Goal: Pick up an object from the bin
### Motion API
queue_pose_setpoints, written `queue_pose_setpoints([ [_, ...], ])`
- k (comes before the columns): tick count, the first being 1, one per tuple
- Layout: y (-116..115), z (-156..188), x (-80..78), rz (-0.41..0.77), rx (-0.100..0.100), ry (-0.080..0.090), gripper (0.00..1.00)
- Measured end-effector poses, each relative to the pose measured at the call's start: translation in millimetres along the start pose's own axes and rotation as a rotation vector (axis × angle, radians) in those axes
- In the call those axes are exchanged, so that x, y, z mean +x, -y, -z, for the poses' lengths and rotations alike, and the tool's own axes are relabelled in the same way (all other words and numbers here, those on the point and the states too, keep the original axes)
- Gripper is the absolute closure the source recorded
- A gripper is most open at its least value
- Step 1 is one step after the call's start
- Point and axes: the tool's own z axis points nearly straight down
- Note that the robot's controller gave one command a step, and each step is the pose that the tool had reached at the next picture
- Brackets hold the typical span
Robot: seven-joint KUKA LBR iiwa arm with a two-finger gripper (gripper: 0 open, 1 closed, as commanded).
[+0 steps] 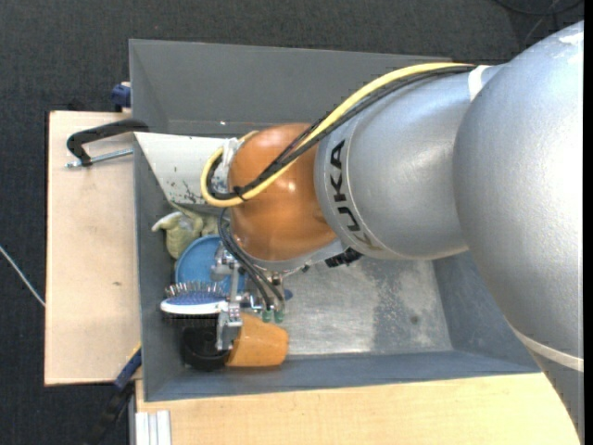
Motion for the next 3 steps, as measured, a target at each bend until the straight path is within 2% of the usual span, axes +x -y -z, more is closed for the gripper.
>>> queue_pose_setpoints([
  [1, -2, -49, -27.6, 0.018, -0.011, 0.036, 0.0],
  [2, 1, -53, -25.5, 0.015, -0.006, 0.027, 1.0],
  [3, 31, 137, -14.1, 0.295, -0.002, 0.022, 1.0],
])
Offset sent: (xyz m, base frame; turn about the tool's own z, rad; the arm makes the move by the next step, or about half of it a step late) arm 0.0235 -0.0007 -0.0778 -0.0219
